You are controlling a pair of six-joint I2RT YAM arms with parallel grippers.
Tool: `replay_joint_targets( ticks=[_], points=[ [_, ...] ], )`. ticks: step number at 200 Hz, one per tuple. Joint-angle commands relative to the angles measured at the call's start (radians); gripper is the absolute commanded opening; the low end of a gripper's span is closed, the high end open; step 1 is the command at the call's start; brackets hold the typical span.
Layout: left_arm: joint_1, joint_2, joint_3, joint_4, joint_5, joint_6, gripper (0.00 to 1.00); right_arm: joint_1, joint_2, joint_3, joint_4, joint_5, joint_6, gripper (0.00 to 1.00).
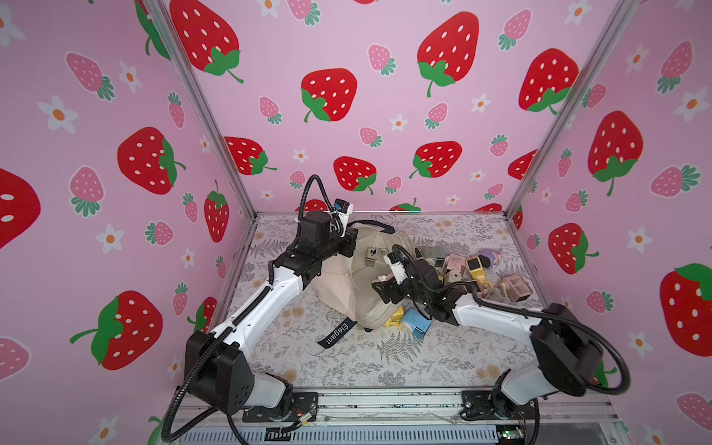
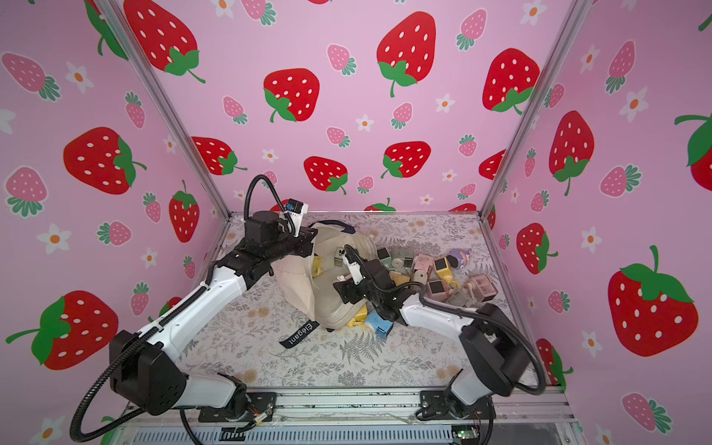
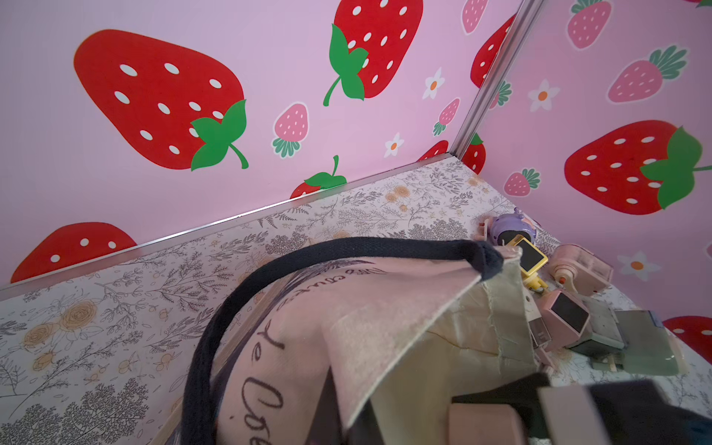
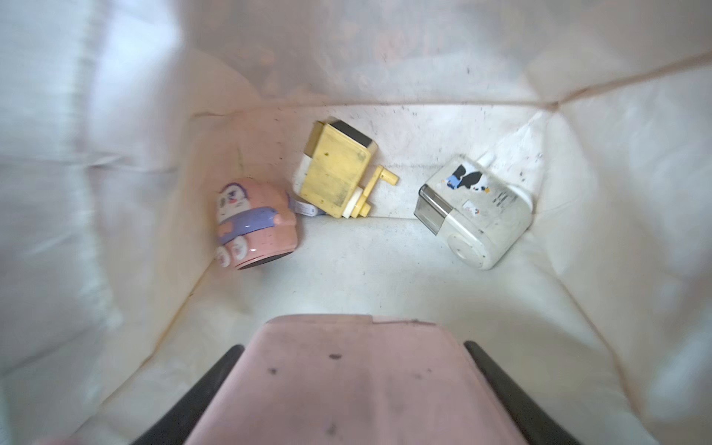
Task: Take out the pencil sharpeners from the tote bags
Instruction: Place the pencil sharpener at the center of the board.
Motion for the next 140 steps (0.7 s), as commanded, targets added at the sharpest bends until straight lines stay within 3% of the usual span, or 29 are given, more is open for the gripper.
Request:
replay_joint_targets(
  ticks=[1, 47, 72, 90, 140],
  points=[
    [-0.007, -0.026, 0.037, 0.050, 0.000, 0.023, 0.02, 0.002, -0.181, -0.094, -0.083, 0.007, -0.084, 0.72],
    [-0.006, -0.035, 0.029, 0.052, -0.002, 0.023, 0.02, -0.001, -0.500, -0.285, -0.270, 0.362, 0.047, 0.72],
    [-0.006, -0.034, 0.031, 0.053, 0.005, 0.020, 0.02, -0.024, -0.597, -0.375, -0.320, 0.477, 0.141, 0.72],
    [-0.006, -0.034, 0.032, 0.053, 0.007, 0.019, 0.02, -0.057, -0.607, -0.417, -0.334, 0.543, 0.178, 0.72],
    [-0.007, -0.037, 0.030, 0.052, 0.005, 0.021, 0.02, -0.109, -0.430, -0.375, -0.348, 0.516, 0.206, 0.73]
  ],
)
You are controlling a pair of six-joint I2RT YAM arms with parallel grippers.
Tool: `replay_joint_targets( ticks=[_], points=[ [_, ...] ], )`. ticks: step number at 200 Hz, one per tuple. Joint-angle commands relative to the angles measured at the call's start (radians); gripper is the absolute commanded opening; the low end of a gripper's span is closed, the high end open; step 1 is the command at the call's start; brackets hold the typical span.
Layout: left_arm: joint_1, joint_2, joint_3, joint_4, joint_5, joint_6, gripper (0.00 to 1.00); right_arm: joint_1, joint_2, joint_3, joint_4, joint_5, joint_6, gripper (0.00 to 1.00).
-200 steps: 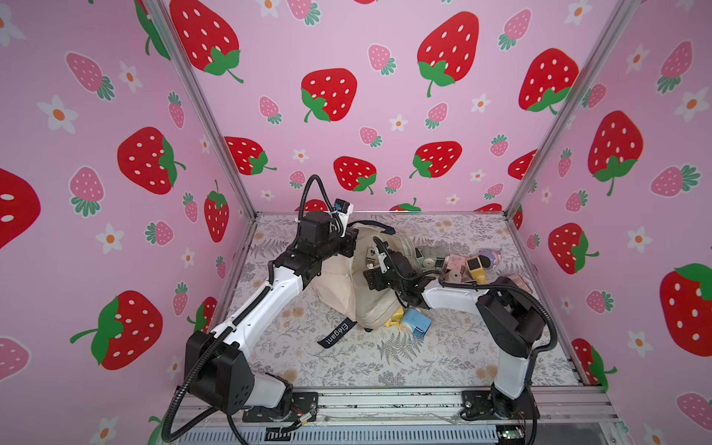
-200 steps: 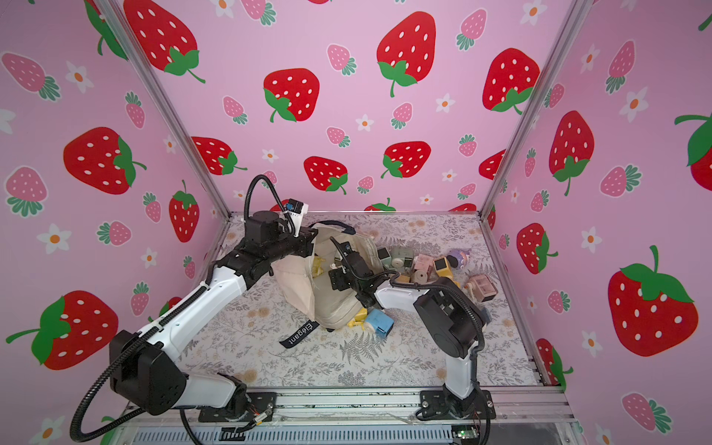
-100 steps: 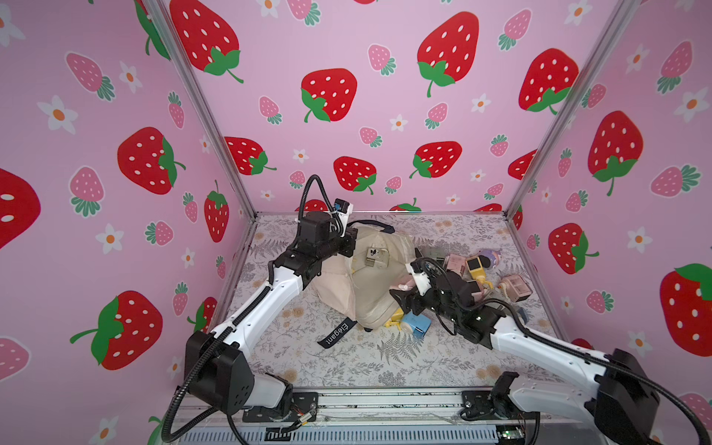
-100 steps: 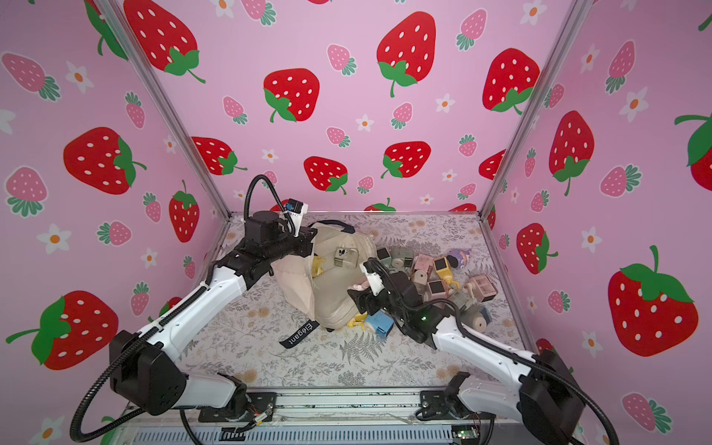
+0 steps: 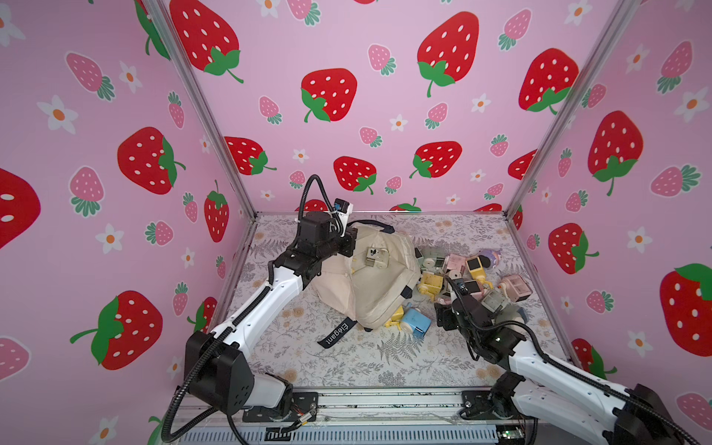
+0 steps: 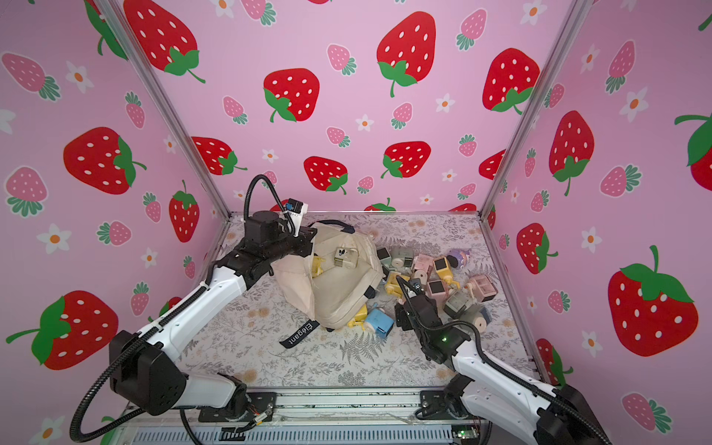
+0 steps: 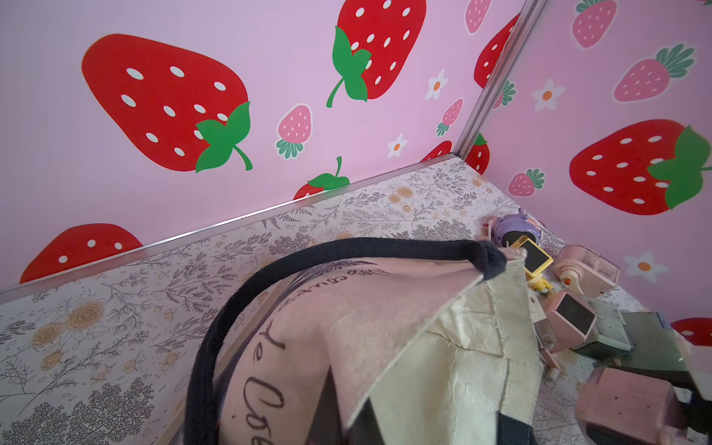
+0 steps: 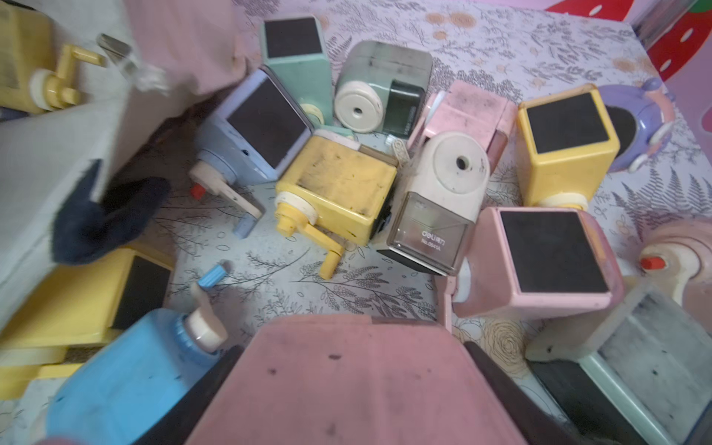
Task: Take out the pencil sharpeners from the tote bags
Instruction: Place the pencil sharpener at the center of the board, then pick up the pencil sharpener from the canvas bag.
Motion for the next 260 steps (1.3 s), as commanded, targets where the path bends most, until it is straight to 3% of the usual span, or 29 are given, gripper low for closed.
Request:
replay_joint_targets(
  ticks=[1, 55, 86, 113, 149, 166, 191, 260],
  points=[
    [-0.007, -0.035, 0.030, 0.051, 0.011, 0.017, 0.02, -0.008, 0.074, 0.043, -0.001, 0.032, 0.048, 0.73],
    [-0.007, -0.031, 0.032, 0.050, 0.010, 0.018, 0.02, -0.018, 0.171, 0.092, 0.010, -0.016, 0.040, 1.00],
    [-0.006, -0.033, 0.032, 0.050, 0.010, 0.018, 0.02, -0.018, 0.122, 0.136, -0.014, -0.046, -0.012, 0.99],
    [-0.007, -0.033, 0.031, 0.050, 0.009, 0.018, 0.02, -0.004, 0.081, 0.161, 0.059, -0.211, -0.069, 0.99],
    [-0.006, -0.031, 0.033, 0.050, 0.008, 0.018, 0.02, 0.152, 0.122, 0.248, 0.136, -0.329, -0.166, 1.00],
    [-0.006, -0.031, 0.032, 0.050, 0.009, 0.018, 0.02, 0.227, 0.200, 0.318, 0.155, -0.340, -0.198, 1.00],
    [-0.006, -0.033, 0.032, 0.050, 0.012, 0.017, 0.02, 0.252, 0.384, 0.453, 0.151, -0.344, -0.173, 1.00],
    [-0.007, -0.027, 0.034, 0.050, 0.014, 0.017, 0.02, 0.205, 0.824, 0.780, 0.116, -0.084, -0.052, 0.99]
  ],
)
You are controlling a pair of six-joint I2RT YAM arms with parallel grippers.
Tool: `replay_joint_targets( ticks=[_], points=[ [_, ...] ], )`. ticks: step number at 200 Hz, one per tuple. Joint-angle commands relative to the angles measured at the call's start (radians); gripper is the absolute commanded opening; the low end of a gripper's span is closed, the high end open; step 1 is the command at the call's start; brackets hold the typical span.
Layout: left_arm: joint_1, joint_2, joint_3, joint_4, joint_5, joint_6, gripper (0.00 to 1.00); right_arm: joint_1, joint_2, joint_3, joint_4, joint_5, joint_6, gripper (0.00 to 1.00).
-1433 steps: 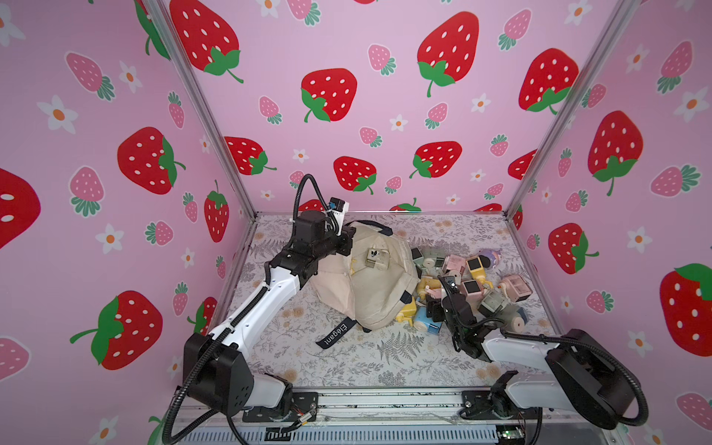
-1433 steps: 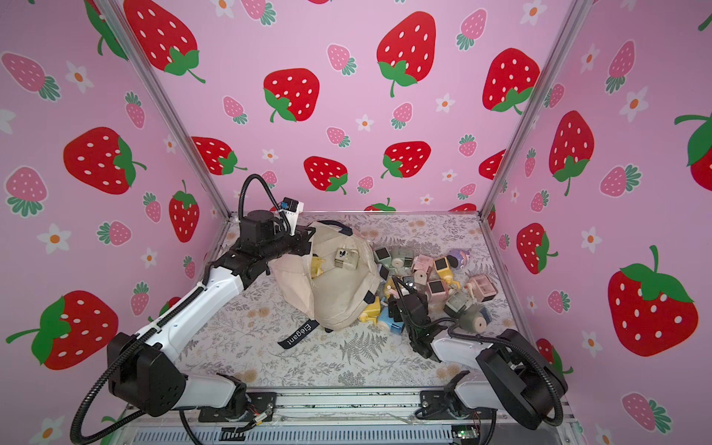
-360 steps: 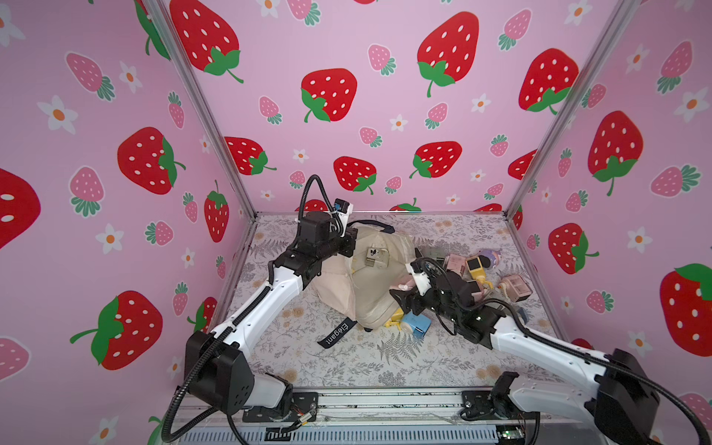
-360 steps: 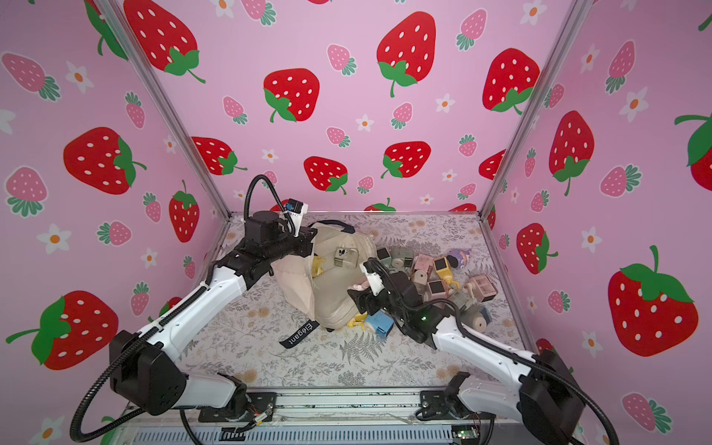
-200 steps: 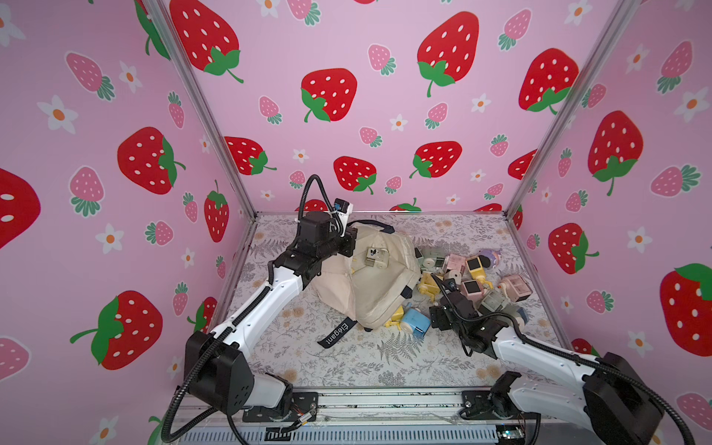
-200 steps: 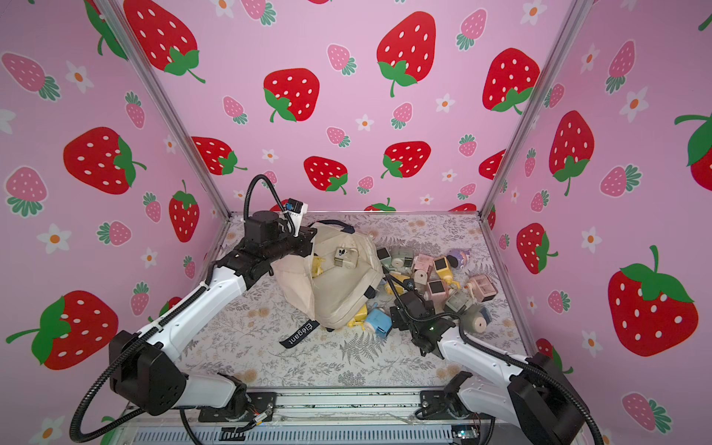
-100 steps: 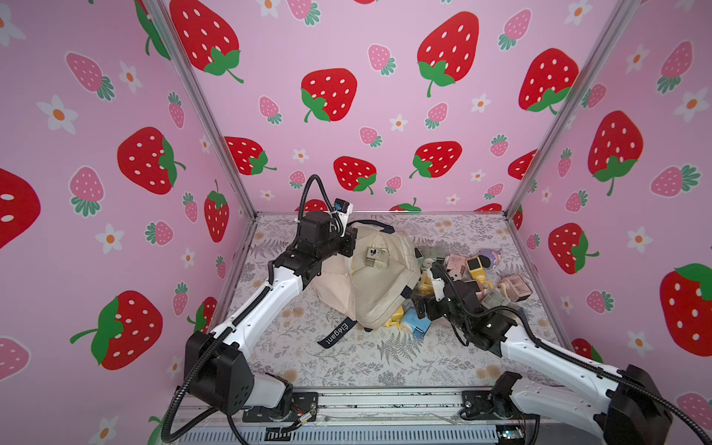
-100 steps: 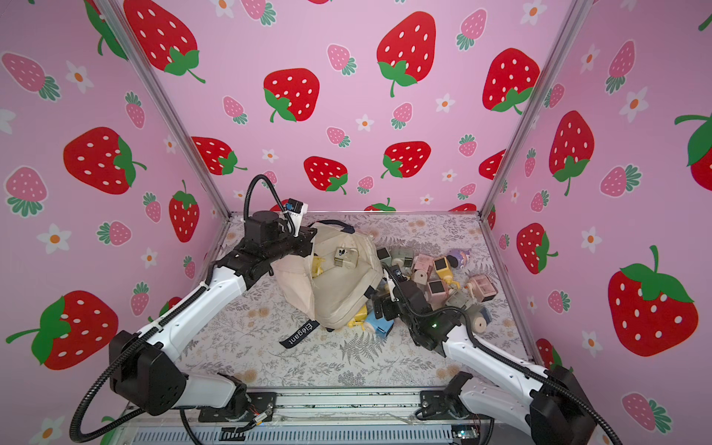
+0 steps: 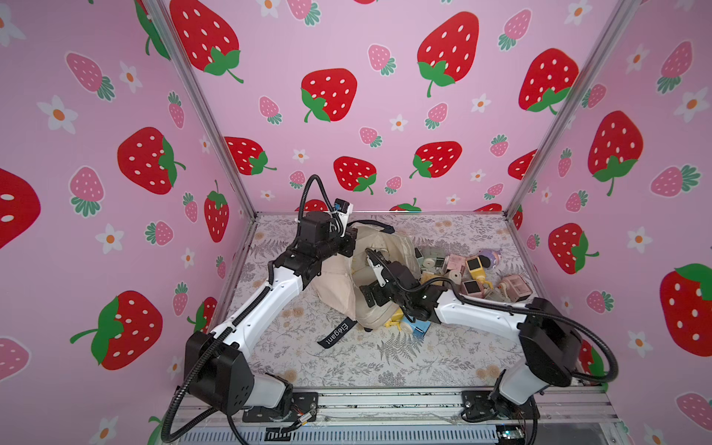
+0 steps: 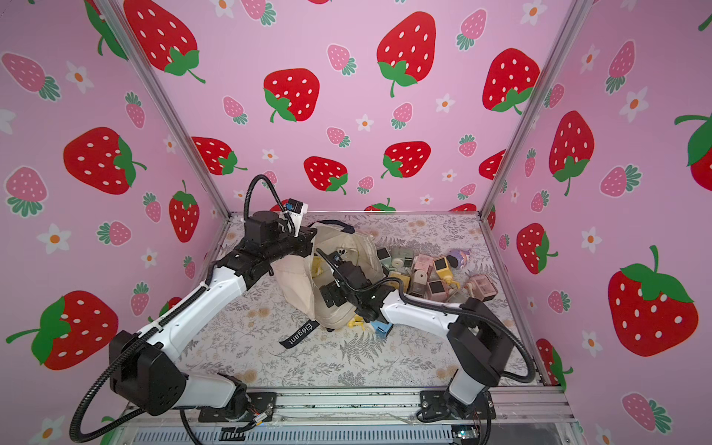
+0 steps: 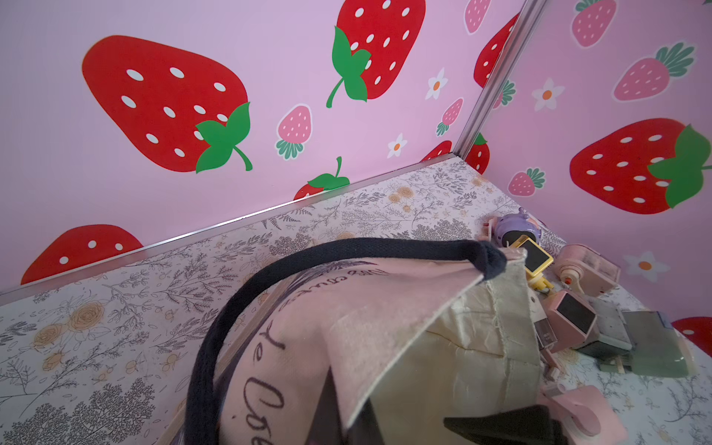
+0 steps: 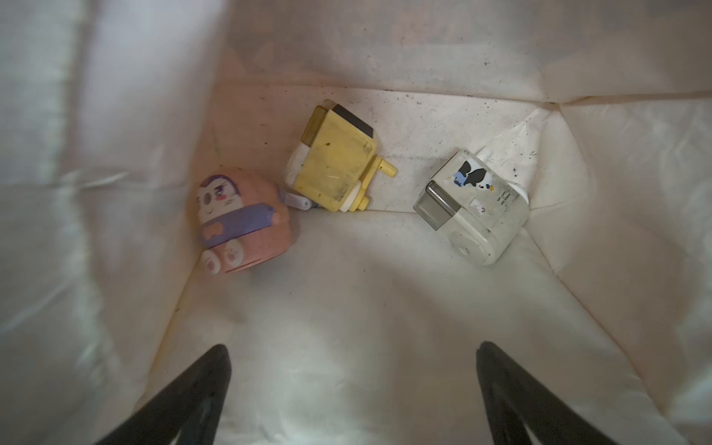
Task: Take out the pencil sharpeners from the tote bags
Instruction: Pick up the pencil sharpener from the canvas bag.
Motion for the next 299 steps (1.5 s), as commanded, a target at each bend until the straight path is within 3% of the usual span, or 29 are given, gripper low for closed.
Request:
replay_joint_targets(
  ticks=[1, 58, 122, 169, 199, 226, 255, 299],
  points=[
    [-0.006, -0.026, 0.035, 0.050, 0.014, 0.013, 0.02, -0.033, 0.087, 0.088, -0.021, 0.107, 0.051, 0.99],
    [-0.006, -0.024, 0.035, 0.050, 0.014, 0.013, 0.02, -0.099, 0.330, 0.302, -0.047, 0.210, 0.098, 0.99],
    [-0.006, -0.021, 0.037, 0.050, 0.019, 0.013, 0.02, -0.150, 0.544, 0.502, -0.104, 0.206, 0.177, 0.99],
    [-0.006, -0.023, 0.037, 0.050, 0.019, 0.012, 0.02, -0.169, 0.620, 0.578, -0.144, 0.163, 0.207, 0.99],
    [-0.006, -0.023, 0.037, 0.050, 0.019, 0.012, 0.02, -0.170, 0.632, 0.598, -0.157, 0.135, 0.193, 1.00],
    [-0.006, -0.023, 0.035, 0.050, 0.018, 0.013, 0.02, -0.165, 0.603, 0.574, -0.150, 0.089, 0.171, 0.91],
    [-0.006, -0.023, 0.035, 0.050, 0.016, 0.014, 0.02, -0.143, 0.519, 0.493, -0.085, 0.053, 0.096, 0.79],
    [-0.005, -0.026, 0.034, 0.050, 0.013, 0.016, 0.02, -0.108, 0.325, 0.322, 0.008, -0.102, -0.053, 0.75]
  ],
)
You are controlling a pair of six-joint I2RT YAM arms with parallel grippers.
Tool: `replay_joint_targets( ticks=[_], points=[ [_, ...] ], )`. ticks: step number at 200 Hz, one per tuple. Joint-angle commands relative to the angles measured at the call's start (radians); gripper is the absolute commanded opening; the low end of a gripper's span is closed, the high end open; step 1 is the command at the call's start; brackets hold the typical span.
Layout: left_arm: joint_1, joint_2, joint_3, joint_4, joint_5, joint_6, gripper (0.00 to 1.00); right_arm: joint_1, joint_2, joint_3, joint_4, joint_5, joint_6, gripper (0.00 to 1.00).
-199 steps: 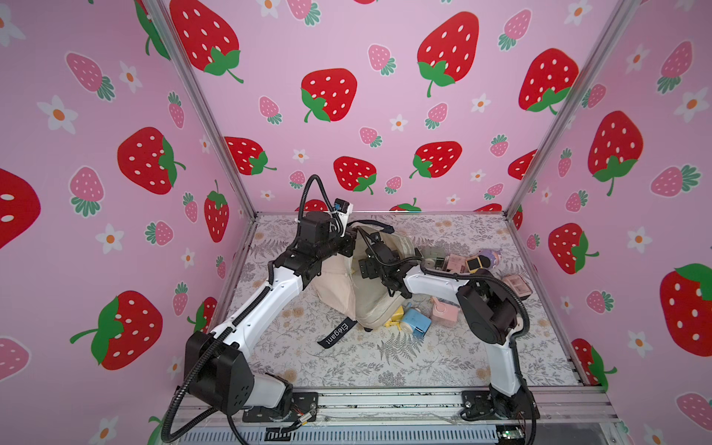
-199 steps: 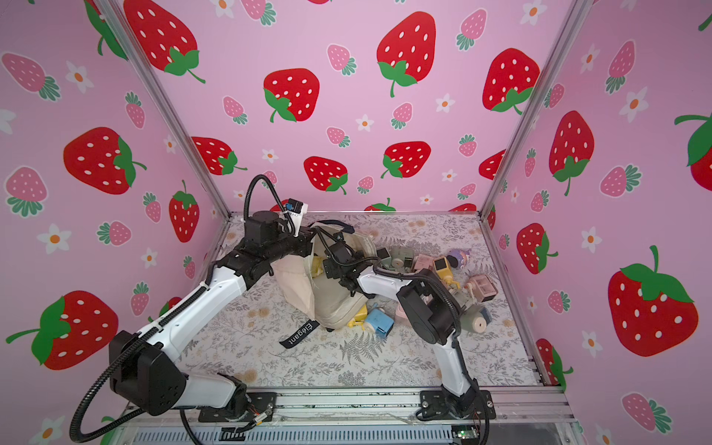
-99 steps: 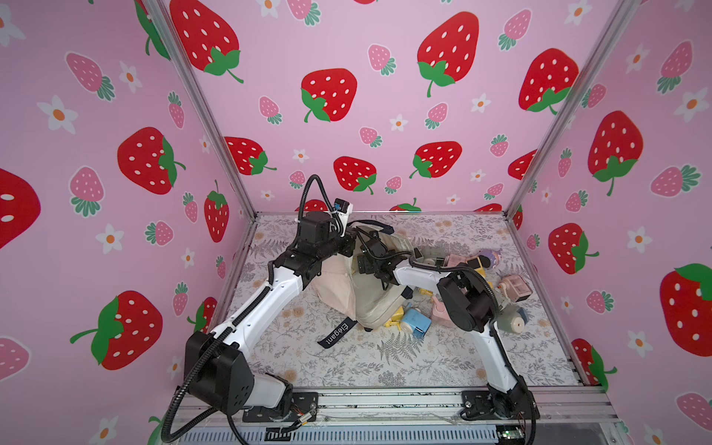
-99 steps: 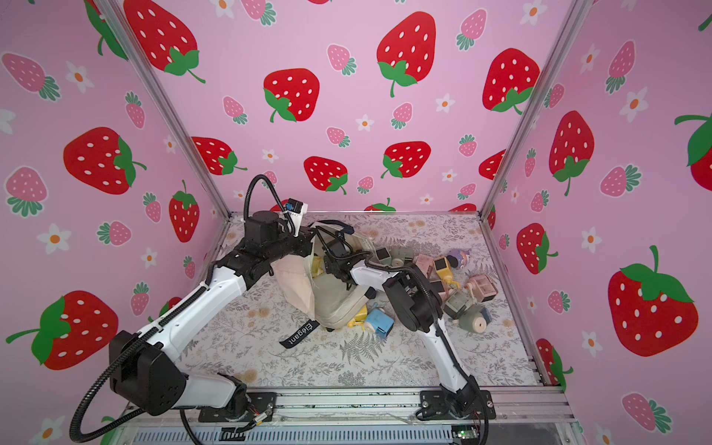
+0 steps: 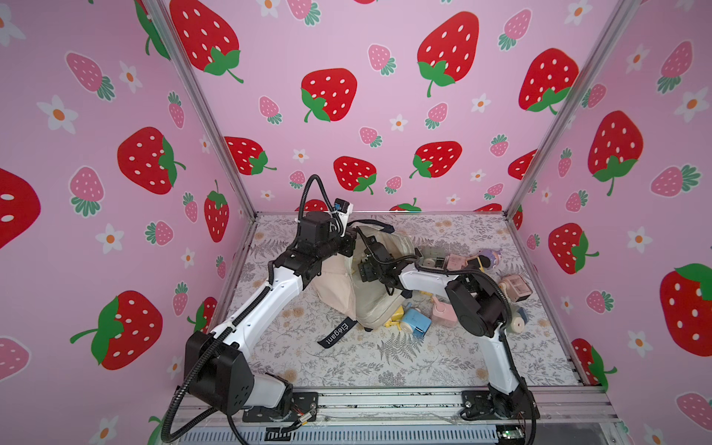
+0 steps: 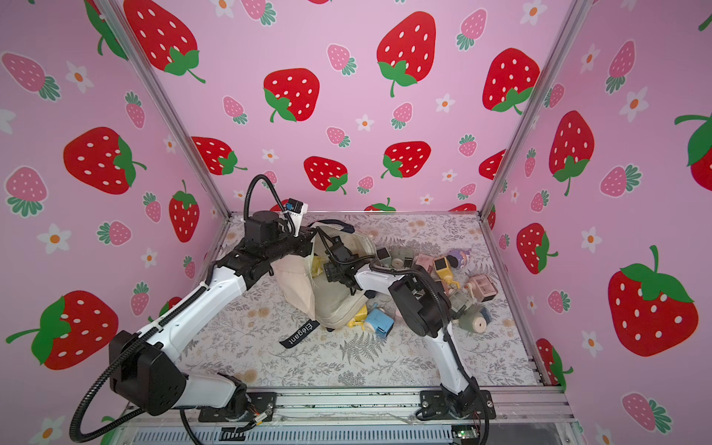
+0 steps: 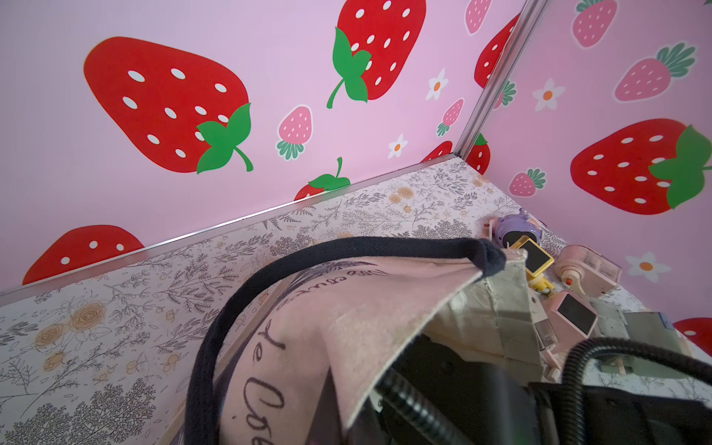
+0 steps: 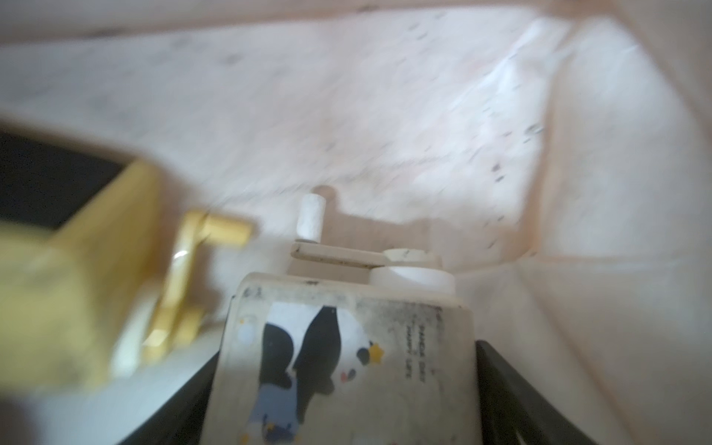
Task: Take out the pencil sharpeners from the tote bags
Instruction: Pick up the pencil sharpener from the canvas bag, then place the pencil sharpener at the center of the board.
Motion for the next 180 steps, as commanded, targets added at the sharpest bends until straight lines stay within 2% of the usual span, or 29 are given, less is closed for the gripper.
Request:
replay_joint_targets(
  ticks=[1, 49, 76, 119, 155, 180],
  points=[
    [-0.004, -0.026, 0.034, 0.049, 0.016, 0.016, 0.02, 0.028, -0.144, -0.069, 0.077, -0.118, -0.102, 0.75],
    [-0.006, -0.026, 0.034, 0.049, 0.012, 0.018, 0.02, 0.034, -0.497, -0.365, 0.115, -0.244, -0.160, 0.74],
    [-0.005, -0.025, 0.034, 0.049, 0.011, 0.018, 0.02, 0.038, -0.695, -0.508, 0.077, -0.239, -0.167, 0.74],
    [-0.005, -0.028, 0.032, 0.051, 0.013, 0.017, 0.02, 0.038, -0.991, -0.723, -0.021, 0.049, -0.096, 0.72],
    [-0.005, -0.022, 0.037, 0.049, 0.019, 0.013, 0.02, 0.026, -1.215, -0.894, -0.130, 0.299, 0.019, 0.67],
    [-0.005, -0.021, 0.038, 0.048, 0.019, 0.014, 0.02, -0.010, -1.340, -0.974, -0.244, 0.413, 0.123, 0.68]
  ],
)
